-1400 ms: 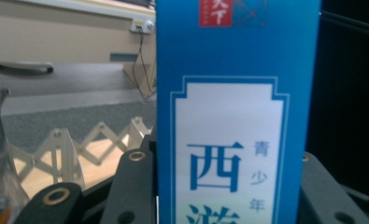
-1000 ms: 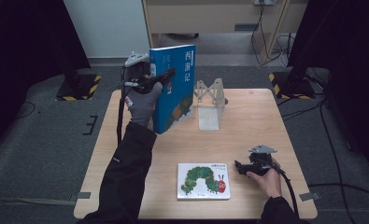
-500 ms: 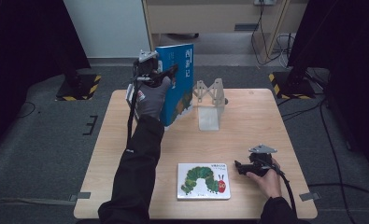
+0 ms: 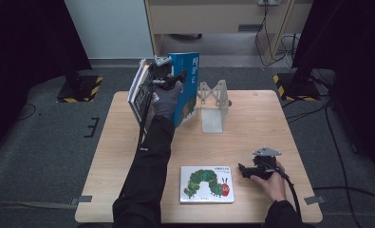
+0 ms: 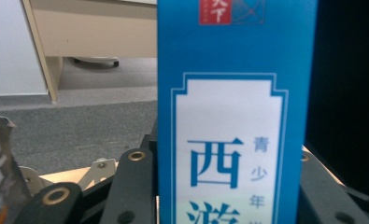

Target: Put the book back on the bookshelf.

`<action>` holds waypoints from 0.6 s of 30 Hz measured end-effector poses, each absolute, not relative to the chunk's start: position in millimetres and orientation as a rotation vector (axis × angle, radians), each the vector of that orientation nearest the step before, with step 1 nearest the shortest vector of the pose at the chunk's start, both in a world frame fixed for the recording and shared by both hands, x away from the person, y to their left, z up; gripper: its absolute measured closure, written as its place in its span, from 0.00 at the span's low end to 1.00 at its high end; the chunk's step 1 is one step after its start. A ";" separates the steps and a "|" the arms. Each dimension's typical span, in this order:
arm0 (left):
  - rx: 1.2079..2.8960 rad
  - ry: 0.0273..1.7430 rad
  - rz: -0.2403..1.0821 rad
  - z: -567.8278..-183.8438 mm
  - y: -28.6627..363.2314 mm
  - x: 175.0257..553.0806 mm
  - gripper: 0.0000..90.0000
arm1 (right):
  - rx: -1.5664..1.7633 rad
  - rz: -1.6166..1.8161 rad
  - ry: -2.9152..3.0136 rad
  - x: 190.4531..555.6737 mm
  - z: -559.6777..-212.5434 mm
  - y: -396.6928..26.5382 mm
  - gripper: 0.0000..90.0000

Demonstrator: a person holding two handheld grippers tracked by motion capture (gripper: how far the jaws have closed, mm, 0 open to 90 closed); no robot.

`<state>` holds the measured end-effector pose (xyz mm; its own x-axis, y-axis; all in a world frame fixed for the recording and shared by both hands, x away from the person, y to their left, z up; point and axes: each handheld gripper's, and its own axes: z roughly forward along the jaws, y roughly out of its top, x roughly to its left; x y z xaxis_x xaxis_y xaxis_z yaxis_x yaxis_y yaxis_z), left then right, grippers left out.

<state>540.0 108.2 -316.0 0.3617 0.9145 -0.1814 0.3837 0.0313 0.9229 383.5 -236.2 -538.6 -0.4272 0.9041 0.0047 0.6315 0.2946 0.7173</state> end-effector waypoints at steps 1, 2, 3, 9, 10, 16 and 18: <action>1.557 1.207 0.617 -317.5 107.8 541.4 0.68 | 1.376 0.920 2.166 383.4 -538.6 -236.1 0.09; 1.551 1.212 0.617 -319.1 106.8 542.4 0.68 | 1.376 0.920 2.166 383.5 -538.6 -236.1 0.09; 1.554 1.212 0.620 -320.4 105.5 543.3 0.68 | 1.374 0.919 2.168 383.4 -538.6 -236.2 0.09; 1.588 1.207 0.661 -330.8 93.1 547.3 0.68 | 1.374 0.919 2.168 383.3 -538.6 -236.3 0.09; 1.591 1.206 0.660 -333.0 91.3 548.0 0.68 | 1.373 0.919 2.168 383.3 -538.6 -236.2 0.09; 1.584 1.224 0.645 -348.0 87.7 551.6 0.68 | 1.373 0.919 2.168 383.3 -538.6 -236.3 0.09; 1.601 1.226 0.655 -352.2 87.3 551.8 0.68 | 1.374 0.919 2.168 383.3 -538.6 -236.2 0.09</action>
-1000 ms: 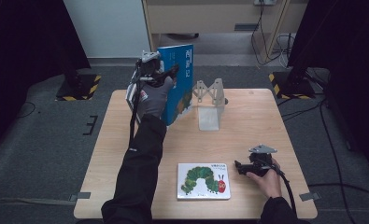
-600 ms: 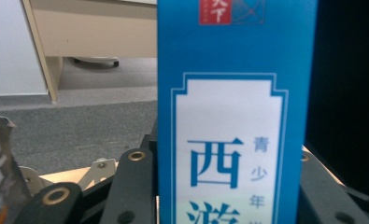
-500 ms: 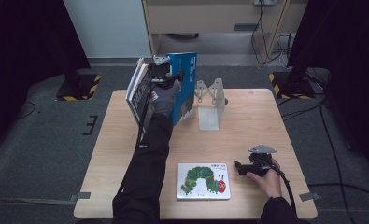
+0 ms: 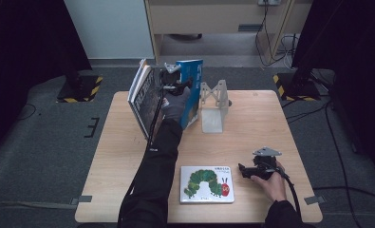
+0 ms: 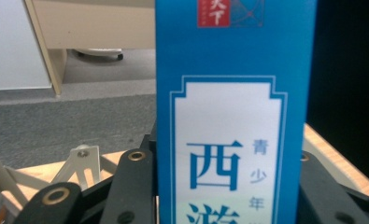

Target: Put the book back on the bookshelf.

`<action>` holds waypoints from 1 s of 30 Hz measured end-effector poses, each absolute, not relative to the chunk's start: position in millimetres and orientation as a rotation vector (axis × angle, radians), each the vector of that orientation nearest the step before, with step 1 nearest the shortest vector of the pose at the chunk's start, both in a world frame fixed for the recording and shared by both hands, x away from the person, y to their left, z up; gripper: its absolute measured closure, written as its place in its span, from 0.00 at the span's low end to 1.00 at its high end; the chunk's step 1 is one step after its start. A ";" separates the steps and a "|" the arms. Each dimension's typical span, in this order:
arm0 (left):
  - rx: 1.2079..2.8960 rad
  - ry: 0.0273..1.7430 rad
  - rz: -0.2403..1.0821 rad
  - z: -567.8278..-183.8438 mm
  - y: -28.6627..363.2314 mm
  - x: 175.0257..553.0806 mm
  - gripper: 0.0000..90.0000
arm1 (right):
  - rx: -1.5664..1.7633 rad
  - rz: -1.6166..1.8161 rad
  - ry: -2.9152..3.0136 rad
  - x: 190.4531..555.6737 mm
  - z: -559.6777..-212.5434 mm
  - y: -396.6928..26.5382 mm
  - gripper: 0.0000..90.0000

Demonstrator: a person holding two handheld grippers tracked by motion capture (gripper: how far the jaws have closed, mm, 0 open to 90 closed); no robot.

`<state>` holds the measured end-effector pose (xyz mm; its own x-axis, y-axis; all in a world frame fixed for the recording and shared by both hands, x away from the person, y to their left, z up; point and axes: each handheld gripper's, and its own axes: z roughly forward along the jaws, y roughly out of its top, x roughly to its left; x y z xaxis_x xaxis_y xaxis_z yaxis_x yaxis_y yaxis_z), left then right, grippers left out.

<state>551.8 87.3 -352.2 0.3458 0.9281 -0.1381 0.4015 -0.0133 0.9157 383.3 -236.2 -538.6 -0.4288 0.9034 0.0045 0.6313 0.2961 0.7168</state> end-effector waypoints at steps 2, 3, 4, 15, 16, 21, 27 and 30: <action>1.613 1.227 0.667 -356.4 87.0 551.4 0.68 | 1.375 0.920 2.166 383.4 -538.6 -236.1 0.09; 1.612 1.227 0.669 -358.9 87.3 551.0 0.68 | 1.373 0.919 2.168 383.3 -538.6 -236.2 0.09; 1.609 1.227 0.667 -361.4 87.9 550.3 0.68 | 1.373 0.919 2.168 383.4 -538.6 -236.2 0.09; 1.588 1.199 0.675 -378.3 86.6 537.1 0.68 | 1.374 0.919 2.167 383.2 -538.7 -236.1 0.09; 1.587 1.200 0.677 -379.0 87.2 534.9 0.68 | 1.373 0.919 2.168 383.0 -538.7 -236.1 0.09; 1.607 1.193 0.699 -380.3 89.6 521.4 0.67 | 1.369 0.919 2.172 383.1 -538.6 -236.3 0.09; 1.617 1.190 0.708 -383.3 94.4 503.3 0.67 | 1.369 0.920 2.172 383.0 -538.6 -236.3 0.09; 1.639 1.181 0.709 -384.2 97.2 493.7 0.67 | 1.371 0.920 2.172 382.9 -538.6 -236.1 0.09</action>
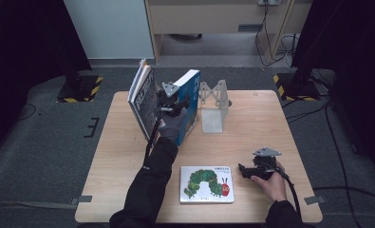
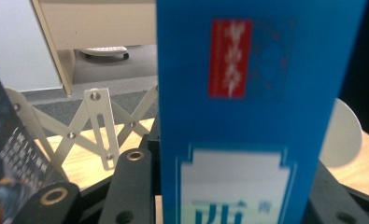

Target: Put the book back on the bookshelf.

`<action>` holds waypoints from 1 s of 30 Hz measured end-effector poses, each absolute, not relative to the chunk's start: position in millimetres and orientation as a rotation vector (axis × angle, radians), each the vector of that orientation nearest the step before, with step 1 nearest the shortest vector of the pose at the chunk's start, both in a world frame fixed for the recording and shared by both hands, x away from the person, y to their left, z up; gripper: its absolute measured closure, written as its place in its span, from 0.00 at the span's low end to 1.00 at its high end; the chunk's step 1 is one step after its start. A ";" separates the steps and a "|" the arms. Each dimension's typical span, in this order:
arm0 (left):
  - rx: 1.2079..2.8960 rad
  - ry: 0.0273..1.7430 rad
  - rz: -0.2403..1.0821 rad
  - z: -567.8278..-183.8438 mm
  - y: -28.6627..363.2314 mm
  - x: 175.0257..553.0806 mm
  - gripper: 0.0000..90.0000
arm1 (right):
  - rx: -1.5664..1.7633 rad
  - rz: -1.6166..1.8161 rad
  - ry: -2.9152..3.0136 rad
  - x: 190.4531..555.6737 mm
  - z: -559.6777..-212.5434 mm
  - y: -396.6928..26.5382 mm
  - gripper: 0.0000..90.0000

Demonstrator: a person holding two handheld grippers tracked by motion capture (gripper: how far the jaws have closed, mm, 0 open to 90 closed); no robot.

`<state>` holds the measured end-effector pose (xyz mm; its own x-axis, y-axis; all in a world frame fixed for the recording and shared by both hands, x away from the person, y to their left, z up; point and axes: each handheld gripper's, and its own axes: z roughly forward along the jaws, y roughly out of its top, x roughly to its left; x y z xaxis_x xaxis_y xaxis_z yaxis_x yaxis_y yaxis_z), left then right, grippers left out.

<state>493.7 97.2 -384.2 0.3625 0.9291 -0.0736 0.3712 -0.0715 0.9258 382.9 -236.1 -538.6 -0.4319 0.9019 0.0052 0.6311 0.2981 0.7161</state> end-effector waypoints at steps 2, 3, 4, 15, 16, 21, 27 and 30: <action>1.651 1.173 0.704 -385.4 98.9 486.5 0.67 | 1.371 0.921 2.172 382.9 -538.6 -236.1 0.09; 1.657 1.170 0.703 -385.8 99.4 483.0 0.67 | 1.371 0.920 2.172 382.9 -538.6 -236.1 0.09; 1.660 1.163 0.703 -386.7 99.9 479.7 0.67 | 1.371 0.919 2.172 382.9 -538.6 -236.2 0.09; 1.667 1.131 0.716 -401.8 104.8 446.4 0.67 | 1.369 0.919 2.169 382.9 -538.8 -236.0 0.09; 1.664 1.130 0.715 -403.4 105.8 444.3 0.67 | 1.369 0.918 2.171 382.8 -538.6 -236.1 0.09; 1.651 1.107 0.699 -409.5 108.8 438.7 0.66 | 1.370 0.919 2.168 382.7 -538.9 -235.9 0.09; 1.627 1.071 0.696 -414.0 111.3 438.9 0.65 | 1.369 0.919 2.169 382.8 -538.8 -236.0 0.09; 1.620 1.060 0.675 -415.1 113.6 441.1 0.64 | 1.370 0.919 2.169 382.8 -538.8 -235.8 0.09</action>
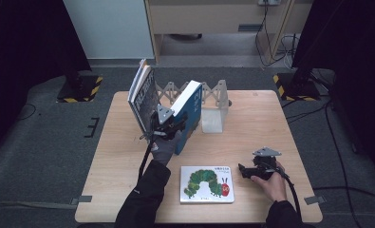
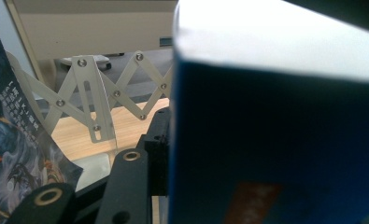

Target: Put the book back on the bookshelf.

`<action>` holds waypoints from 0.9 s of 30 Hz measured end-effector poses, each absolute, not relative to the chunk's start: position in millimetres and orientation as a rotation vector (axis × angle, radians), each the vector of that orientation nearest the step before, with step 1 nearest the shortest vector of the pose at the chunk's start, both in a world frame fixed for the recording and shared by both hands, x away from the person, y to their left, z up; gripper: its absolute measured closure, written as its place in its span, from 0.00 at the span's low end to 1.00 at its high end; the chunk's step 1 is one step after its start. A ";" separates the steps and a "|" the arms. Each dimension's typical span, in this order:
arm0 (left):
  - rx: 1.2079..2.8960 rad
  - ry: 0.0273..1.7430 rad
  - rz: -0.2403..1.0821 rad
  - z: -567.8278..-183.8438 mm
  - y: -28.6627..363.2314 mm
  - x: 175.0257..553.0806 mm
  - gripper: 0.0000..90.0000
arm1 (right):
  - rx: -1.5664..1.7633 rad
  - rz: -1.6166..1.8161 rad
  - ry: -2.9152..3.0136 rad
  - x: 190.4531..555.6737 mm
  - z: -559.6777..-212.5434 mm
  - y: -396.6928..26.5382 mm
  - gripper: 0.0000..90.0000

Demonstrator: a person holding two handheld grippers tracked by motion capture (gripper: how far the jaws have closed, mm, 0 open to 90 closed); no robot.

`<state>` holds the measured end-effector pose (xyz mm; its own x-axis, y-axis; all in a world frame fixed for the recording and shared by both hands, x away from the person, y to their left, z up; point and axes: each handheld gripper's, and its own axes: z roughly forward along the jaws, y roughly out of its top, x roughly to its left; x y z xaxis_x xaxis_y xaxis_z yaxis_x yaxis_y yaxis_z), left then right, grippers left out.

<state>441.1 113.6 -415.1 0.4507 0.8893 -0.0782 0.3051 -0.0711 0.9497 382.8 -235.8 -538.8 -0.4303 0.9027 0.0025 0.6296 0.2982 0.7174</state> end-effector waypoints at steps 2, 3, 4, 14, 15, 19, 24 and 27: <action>1.614 1.055 0.664 -415.1 114.9 443.9 0.63 | 1.368 0.917 2.168 382.8 -538.8 -235.7 0.08; 1.614 1.052 0.658 -414.9 115.3 445.4 0.63 | 1.368 0.917 2.168 382.8 -538.8 -235.7 0.08; 1.612 1.046 0.655 -415.0 115.3 447.2 0.62 | 1.368 0.917 2.168 382.8 -538.8 -235.7 0.08; 1.618 1.015 0.673 -411.9 114.9 455.7 0.64 | 1.371 0.916 2.171 382.9 -538.7 -235.5 0.08; 1.621 1.020 0.681 -411.5 114.6 455.6 0.65 | 1.370 0.916 2.169 383.0 -538.8 -235.4 0.08; 1.606 1.040 0.679 -411.1 114.9 456.3 0.66 | 1.371 0.916 2.169 383.0 -538.9 -235.3 0.08; 1.578 1.084 0.689 -409.5 113.1 458.2 0.66 | 1.371 0.915 2.171 383.0 -538.7 -235.4 0.08; 1.553 1.113 0.709 -407.3 111.4 461.7 0.67 | 1.370 0.917 2.171 383.1 -538.8 -235.3 0.08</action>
<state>461.7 111.4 -407.3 0.3916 0.9144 -0.1030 0.2932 -0.0179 0.9559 383.1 -235.3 -538.8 -0.4314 0.9022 0.0022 0.6305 0.2998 0.7160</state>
